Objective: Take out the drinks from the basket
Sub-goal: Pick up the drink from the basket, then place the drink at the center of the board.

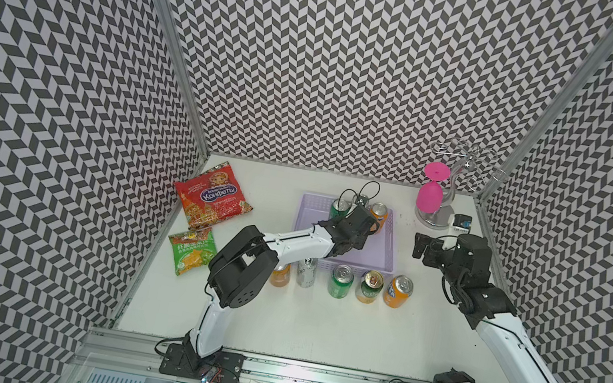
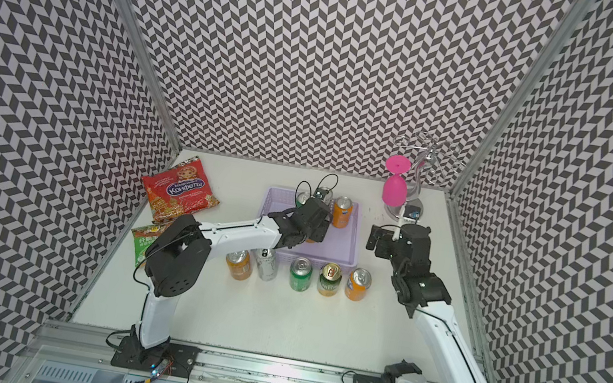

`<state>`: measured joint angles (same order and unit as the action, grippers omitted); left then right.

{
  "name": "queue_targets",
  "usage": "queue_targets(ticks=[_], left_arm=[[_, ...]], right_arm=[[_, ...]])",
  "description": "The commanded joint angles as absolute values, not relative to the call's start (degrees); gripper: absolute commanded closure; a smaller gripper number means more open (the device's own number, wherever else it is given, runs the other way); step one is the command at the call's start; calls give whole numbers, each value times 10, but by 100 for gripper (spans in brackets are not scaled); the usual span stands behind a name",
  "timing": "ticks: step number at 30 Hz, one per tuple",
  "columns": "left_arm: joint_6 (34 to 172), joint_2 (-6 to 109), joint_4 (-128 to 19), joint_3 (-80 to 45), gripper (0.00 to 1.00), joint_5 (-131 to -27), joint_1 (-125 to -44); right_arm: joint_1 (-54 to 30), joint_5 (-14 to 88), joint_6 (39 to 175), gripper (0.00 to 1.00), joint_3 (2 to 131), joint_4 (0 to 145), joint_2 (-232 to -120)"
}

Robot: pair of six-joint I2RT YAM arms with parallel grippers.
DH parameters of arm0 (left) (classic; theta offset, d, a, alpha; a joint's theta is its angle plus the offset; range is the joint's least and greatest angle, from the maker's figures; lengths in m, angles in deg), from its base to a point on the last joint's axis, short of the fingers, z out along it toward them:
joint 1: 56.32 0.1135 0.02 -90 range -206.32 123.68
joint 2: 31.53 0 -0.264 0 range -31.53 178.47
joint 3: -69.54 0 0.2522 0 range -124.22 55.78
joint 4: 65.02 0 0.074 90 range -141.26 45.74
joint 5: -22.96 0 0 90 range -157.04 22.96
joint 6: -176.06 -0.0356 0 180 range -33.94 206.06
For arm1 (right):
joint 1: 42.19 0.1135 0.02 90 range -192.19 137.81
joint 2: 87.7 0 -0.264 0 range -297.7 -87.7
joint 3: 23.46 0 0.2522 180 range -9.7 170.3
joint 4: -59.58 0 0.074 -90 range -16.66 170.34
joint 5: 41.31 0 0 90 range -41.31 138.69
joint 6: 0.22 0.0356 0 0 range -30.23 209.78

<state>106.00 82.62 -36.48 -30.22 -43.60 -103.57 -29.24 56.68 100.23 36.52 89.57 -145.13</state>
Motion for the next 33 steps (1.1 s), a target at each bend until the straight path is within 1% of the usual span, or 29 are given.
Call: queue_targets(ticks=[1,17,24,33], left_arm=[[1052,761,-395,-298,41,-434,-1045],[1026,604,-386,-217,42,-440,-1067],[1008,542,-352,-201,43,-447,-1080],[961,441,-348,-134,44,-507,-1107]], right_arm=[[-295,563,1001,0,361,866,-1443],[-295,554,999,1,361,866,-1446],[-295,547,997,1,361,864,-1448],[-295,546,995,0,362,864,-1450]])
